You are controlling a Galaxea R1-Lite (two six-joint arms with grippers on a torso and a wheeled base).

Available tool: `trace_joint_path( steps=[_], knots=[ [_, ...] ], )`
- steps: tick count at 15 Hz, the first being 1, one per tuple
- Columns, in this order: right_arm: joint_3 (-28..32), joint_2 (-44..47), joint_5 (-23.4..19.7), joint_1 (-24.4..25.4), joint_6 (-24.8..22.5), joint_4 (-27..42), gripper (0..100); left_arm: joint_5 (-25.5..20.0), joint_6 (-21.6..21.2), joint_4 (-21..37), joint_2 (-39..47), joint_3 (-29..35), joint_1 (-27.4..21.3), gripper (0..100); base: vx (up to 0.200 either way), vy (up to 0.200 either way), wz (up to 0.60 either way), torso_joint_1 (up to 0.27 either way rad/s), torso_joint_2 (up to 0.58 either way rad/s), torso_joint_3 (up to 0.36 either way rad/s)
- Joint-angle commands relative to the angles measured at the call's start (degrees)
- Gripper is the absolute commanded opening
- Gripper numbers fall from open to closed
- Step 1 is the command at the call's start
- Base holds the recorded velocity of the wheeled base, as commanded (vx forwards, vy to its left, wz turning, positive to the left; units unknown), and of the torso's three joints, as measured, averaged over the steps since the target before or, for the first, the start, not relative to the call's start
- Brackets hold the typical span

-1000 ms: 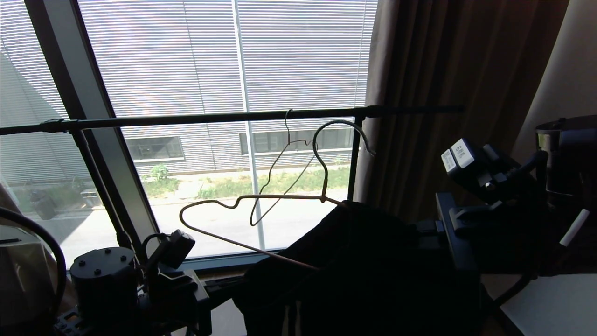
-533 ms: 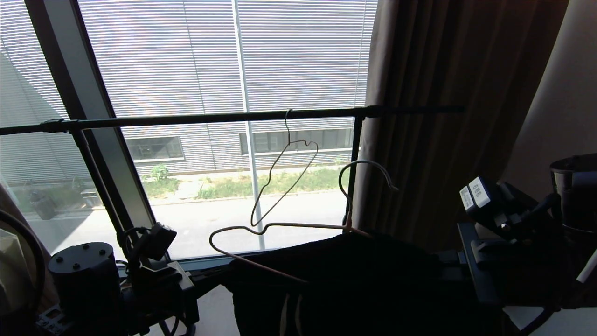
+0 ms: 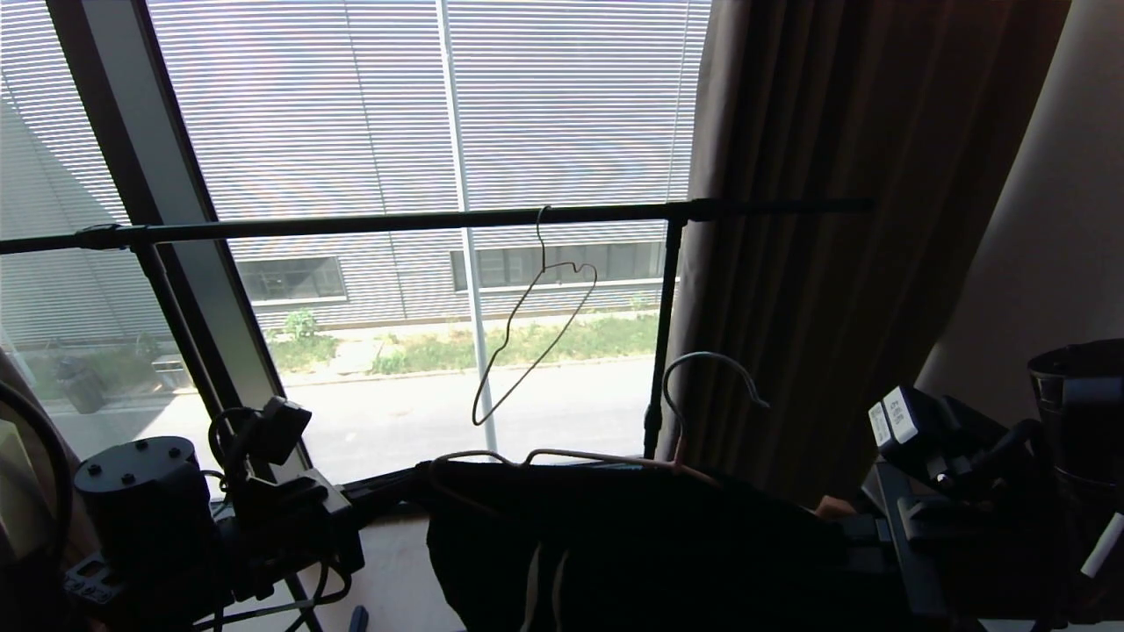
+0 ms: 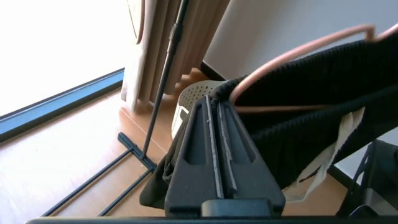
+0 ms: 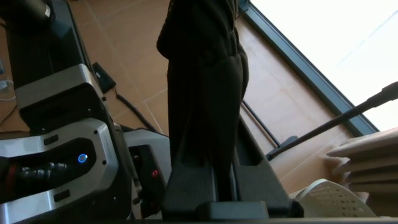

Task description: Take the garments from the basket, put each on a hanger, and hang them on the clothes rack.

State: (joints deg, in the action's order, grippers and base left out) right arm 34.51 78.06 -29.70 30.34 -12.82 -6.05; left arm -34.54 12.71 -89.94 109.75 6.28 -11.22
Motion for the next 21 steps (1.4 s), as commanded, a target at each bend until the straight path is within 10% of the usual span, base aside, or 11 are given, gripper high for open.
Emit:
trace_joint_path(
  steps=[1,10,21],
  knots=[
    [-1.7,0.3,-0.1,-0.1,0.0,0.0,0,0.1,0.0,-0.1,0.0,-0.1,0.7,0,0.000,0.000,0.00,0.000,0.00,0.000],
    [-4.3,7.3,3.9,0.1,-0.9,-5.2,0,0.0,-3.4,0.9,-5.0,2.0,-0.8,0,0.000,0.000,0.00,0.000,0.00,0.000],
    [-4.6,9.9,8.7,3.4,-1.4,-5.4,0,0.1,-6.1,35.0,-17.8,18.6,-4.3,0,0.000,0.000,0.00,0.000,0.00,0.000]
  ],
)
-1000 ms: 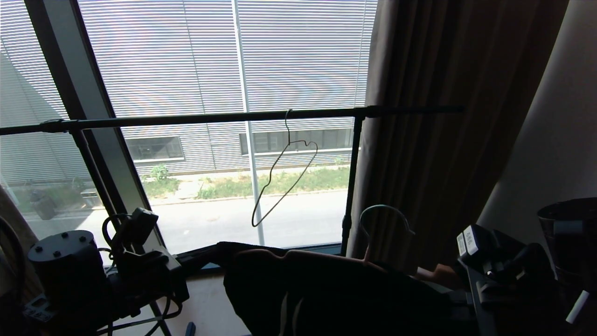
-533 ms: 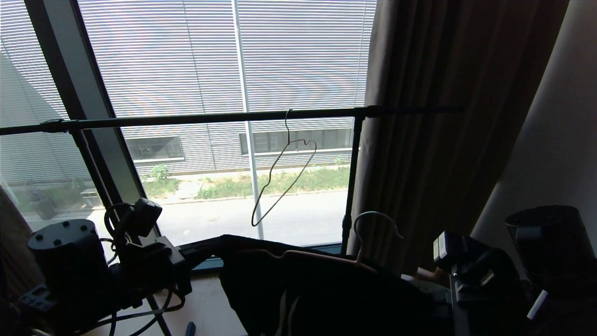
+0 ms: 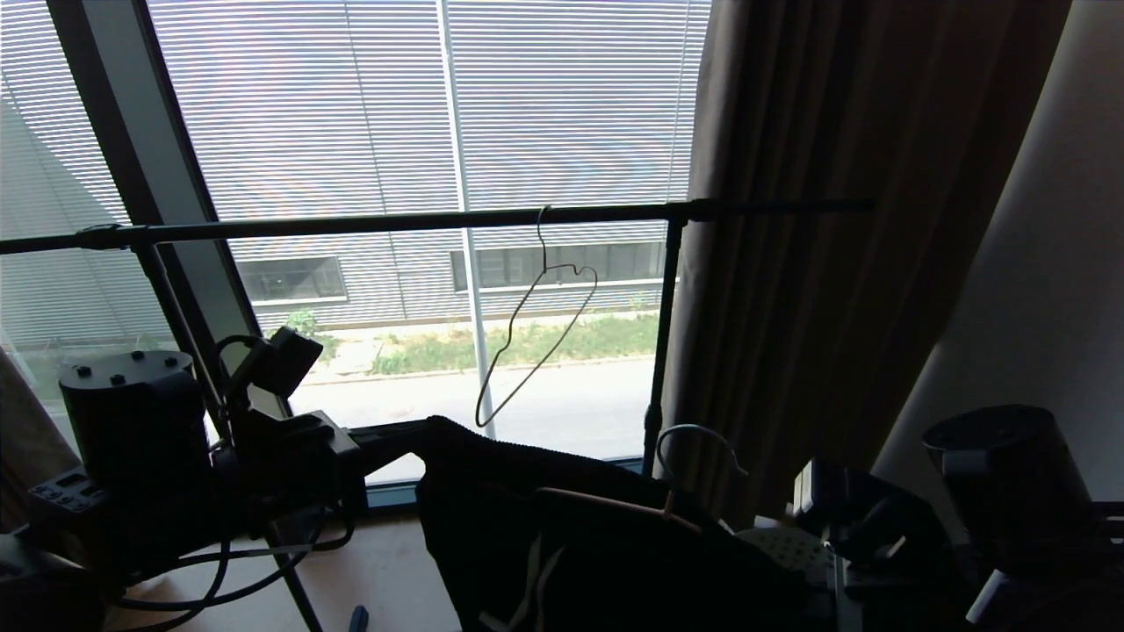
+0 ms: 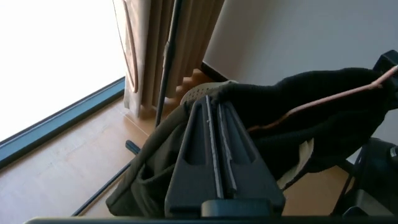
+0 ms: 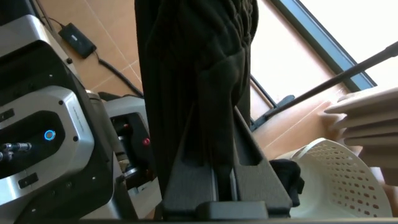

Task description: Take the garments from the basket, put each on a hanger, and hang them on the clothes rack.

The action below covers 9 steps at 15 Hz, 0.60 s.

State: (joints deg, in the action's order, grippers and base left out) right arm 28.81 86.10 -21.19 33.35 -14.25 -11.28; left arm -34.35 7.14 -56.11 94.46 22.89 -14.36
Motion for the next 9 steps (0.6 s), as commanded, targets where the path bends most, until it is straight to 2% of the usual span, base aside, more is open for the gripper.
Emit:
trace_joint_path(
  steps=[1,3,5,6,7,9],
  knots=[
    [2.2,3.2,0.3,0.4,0.0,-0.1,0,0.0,-1.4,2.6,-2.4,3.0,-2.1,0,0.000,0.000,0.00,0.000,0.00,0.000],
    [3.6,5.0,0.5,0.6,0.0,-0.1,0,0.0,-1.4,4.7,-2.8,5.1,-3.7,0,0.000,0.000,0.00,0.000,0.00,0.000],
    [5.5,6.8,4.0,2.4,0.1,-0.2,0,0.1,-1.6,10.8,-4.4,7.9,-6.2,0,0.000,0.000,0.00,0.000,0.00,0.000],
    [5.5,6.8,4.0,2.4,0.1,-0.2,0,0.1,-1.6,10.8,-4.4,7.9,-6.2,0,0.000,0.000,0.00,0.000,0.00,0.000],
    [7.8,7.5,5.5,3.2,0.3,-0.4,0,0.6,-2.7,16.5,-5.4,10.8,-8.5,0,0.000,0.000,0.00,0.000,0.00,0.000],
    [8.8,7.3,5.5,3.6,1.1,-0.8,0,3.9,-4.2,20.2,-5.8,12.9,-10.5,0,0.000,0.000,0.00,0.000,0.00,0.000]
  ],
)
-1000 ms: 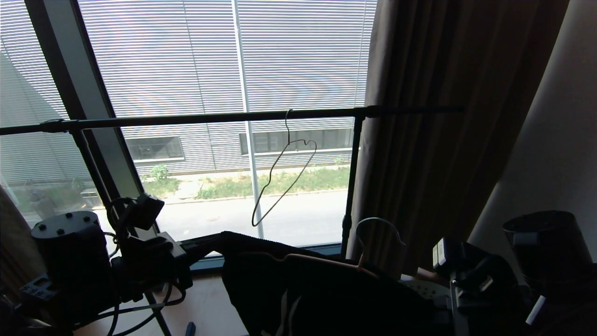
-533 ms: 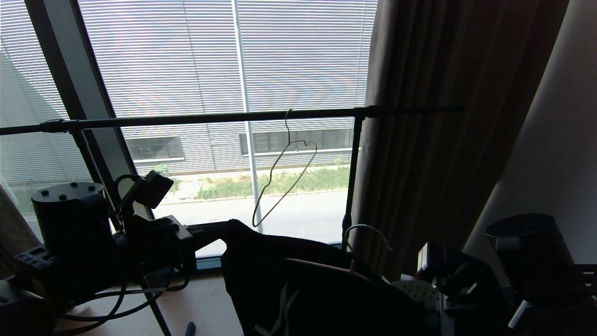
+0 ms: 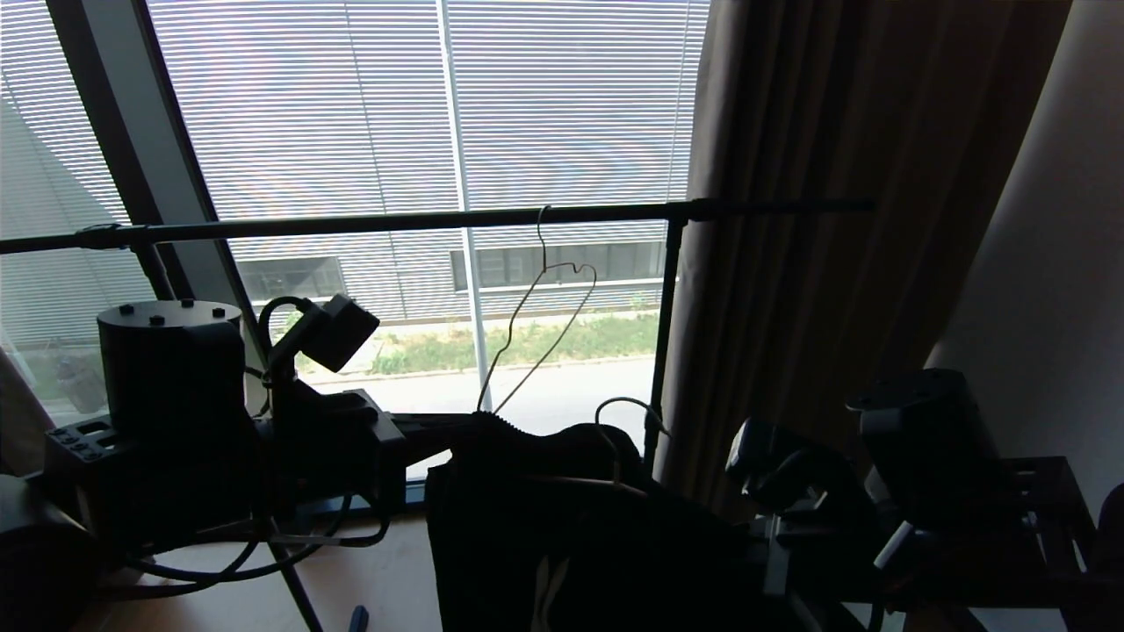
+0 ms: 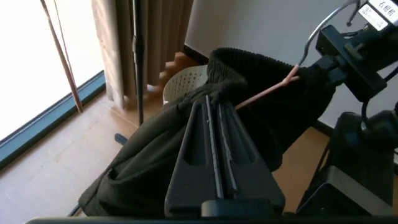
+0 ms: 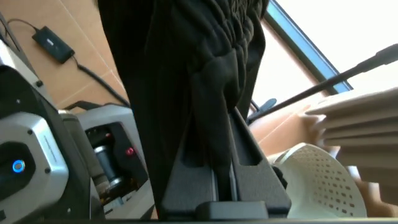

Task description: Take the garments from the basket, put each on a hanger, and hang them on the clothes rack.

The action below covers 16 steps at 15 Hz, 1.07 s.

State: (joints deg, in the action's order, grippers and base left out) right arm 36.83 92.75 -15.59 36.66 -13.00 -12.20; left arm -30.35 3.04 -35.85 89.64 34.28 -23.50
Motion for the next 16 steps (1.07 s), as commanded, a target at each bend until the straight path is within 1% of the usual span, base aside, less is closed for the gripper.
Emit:
trace_joint_path(
  steps=[1,2,3,5,6,7,9,10,12,14,16],
  knots=[
    [0.6,0.3,0.2,2.3,2.1,-2.3,0,3.5,-1.6,3.8,-1.2,3.8,-3.0,0,0.000,0.000,0.00,0.000,0.00,0.000],
    [0.4,0.0,1.0,3.2,3.6,-4.0,0,5.7,-2.5,6.8,-1.5,4.9,-3.9,0,0.000,0.000,0.00,0.000,0.00,0.000],
    [0.3,-0.3,1.8,4.5,4.0,-4.8,0,7.4,-2.7,9.1,-1.5,6.1,-5.2,0,0.000,0.000,0.00,0.000,0.00,0.000],
    [-0.2,-0.3,2.0,5.5,4.2,-5.0,0,9.2,-2.8,10.8,-1.4,7.3,-7.1,0,0.000,0.000,0.00,0.000,0.00,0.000],
    [-0.6,-0.3,2.0,5.5,4.3,-5.7,0,9.3,-2.9,10.9,-1.3,7.6,-7.6,0,0.000,0.000,0.00,0.000,0.00,0.000],
    [-2.3,-0.2,2.0,5.6,6.3,-10.5,0,10.3,-3.7,11.4,-1.2,8.1,-8.2,0,0.000,0.000,0.00,0.000,0.00,0.000],
    [-5.0,-0.1,2.0,6.0,9.9,-17.9,0,13.7,-7.8,14.4,-1.5,9.1,-8.6,0,0.000,0.000,0.00,0.000,0.00,0.000],
    [-6.2,-0.1,2.0,6.0,10.5,-20.1,0,13.8,-8.8,14.7,-1.8,9.1,-9.2,0,0.000,0.000,0.00,0.000,0.00,0.000],
    [-8.4,-0.1,1.8,5.9,11.0,-23.5,0,13.8,-9.0,14.7,-3.3,8.3,-10.5,0,0.000,0.000,0.00,0.000,0.00,0.000],
    [-10.8,-0.2,1.7,5.8,13.5,-30.1,0,13.8,-10.0,14.8,-3.6,8.1,-11.2,0,0.000,0.000,0.00,0.000,0.00,0.000],
    [-12.5,-0.1,1.6,5.6,14.7,-36.3,0,13.9,-11.4,14.8,-3.4,8.1,-11.4,0,0.000,0.000,0.00,0.000,0.00,0.000]
  ],
)
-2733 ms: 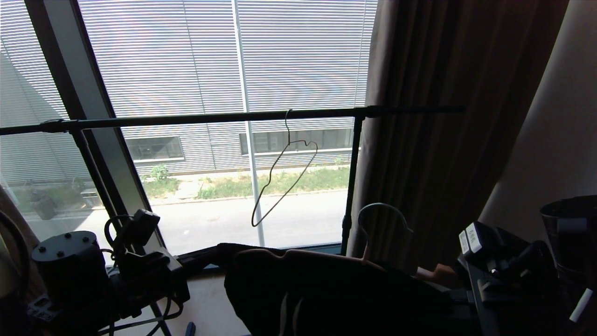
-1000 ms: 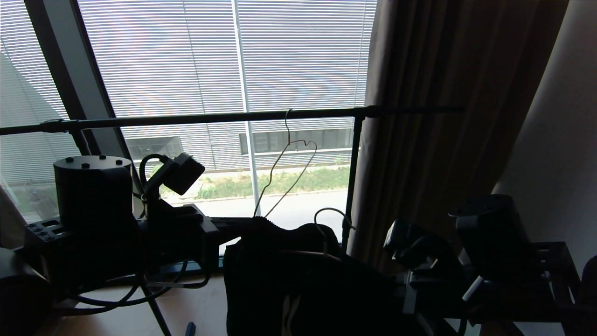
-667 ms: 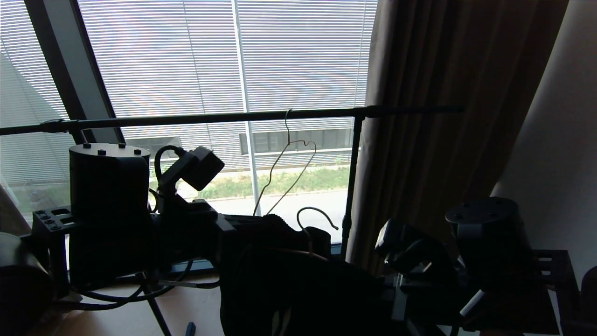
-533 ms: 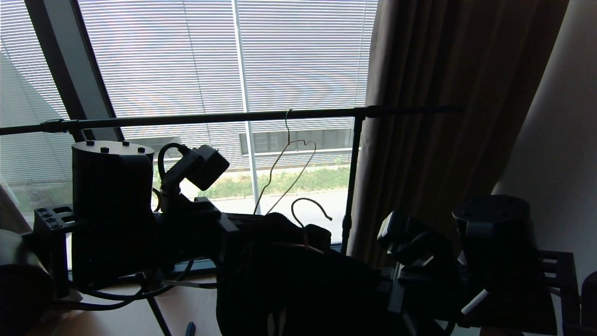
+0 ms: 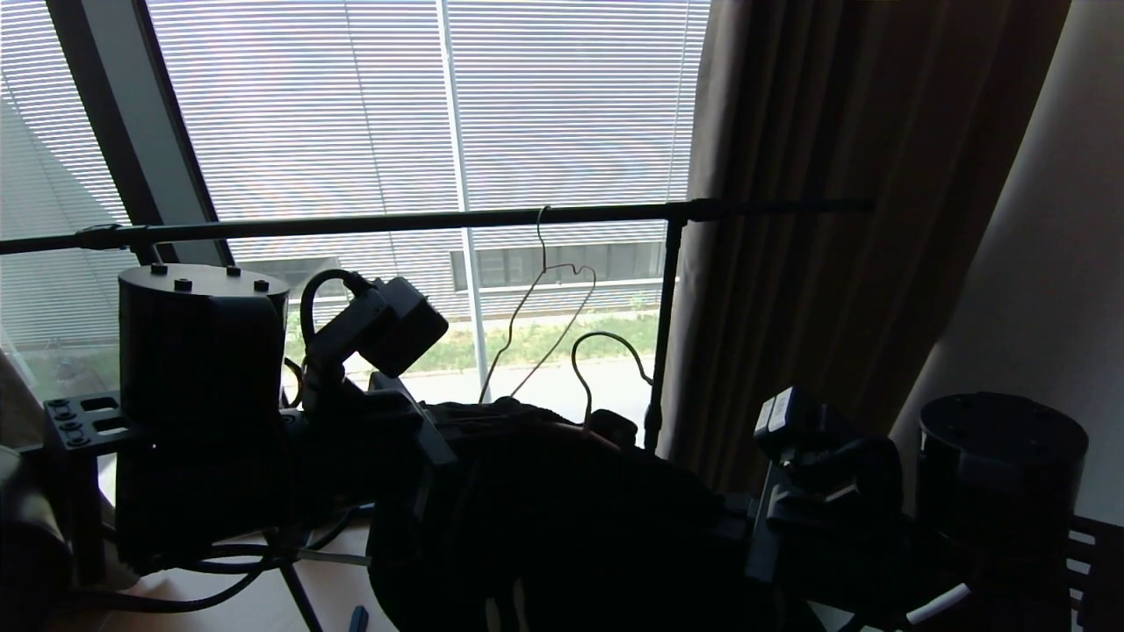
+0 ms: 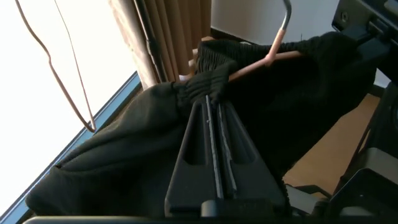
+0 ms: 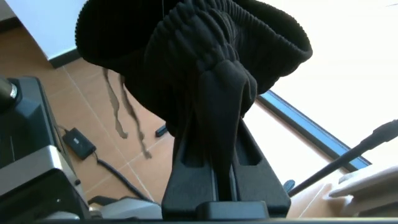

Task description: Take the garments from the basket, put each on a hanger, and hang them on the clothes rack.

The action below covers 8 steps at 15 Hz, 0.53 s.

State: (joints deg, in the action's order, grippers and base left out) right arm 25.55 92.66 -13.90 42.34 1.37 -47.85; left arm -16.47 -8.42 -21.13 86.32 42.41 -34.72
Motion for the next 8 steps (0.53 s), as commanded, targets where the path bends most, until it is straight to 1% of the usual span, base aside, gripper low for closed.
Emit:
trace_joint_path(
  steps=[1,4,8],
  knots=[
    [-1.4,0.1,0.0,-0.1,0.3,-1.5,0,0.0,-0.4,0.0,-0.1,0.0,-0.2,0,0.000,0.000,0.00,0.000,0.00,0.000],
    [-1.1,-0.3,0.0,-0.9,0.4,-2.2,0,-0.1,-0.9,-0.1,-0.2,-0.7,-0.2,0,0.000,0.000,0.00,0.000,0.00,0.000],
    [-1.0,-0.2,0.2,-1.2,0.4,-2.2,0,-0.3,-2.8,-0.3,-0.2,-1.1,-0.2,0,0.000,0.000,0.00,0.000,0.00,0.000]
  ],
)
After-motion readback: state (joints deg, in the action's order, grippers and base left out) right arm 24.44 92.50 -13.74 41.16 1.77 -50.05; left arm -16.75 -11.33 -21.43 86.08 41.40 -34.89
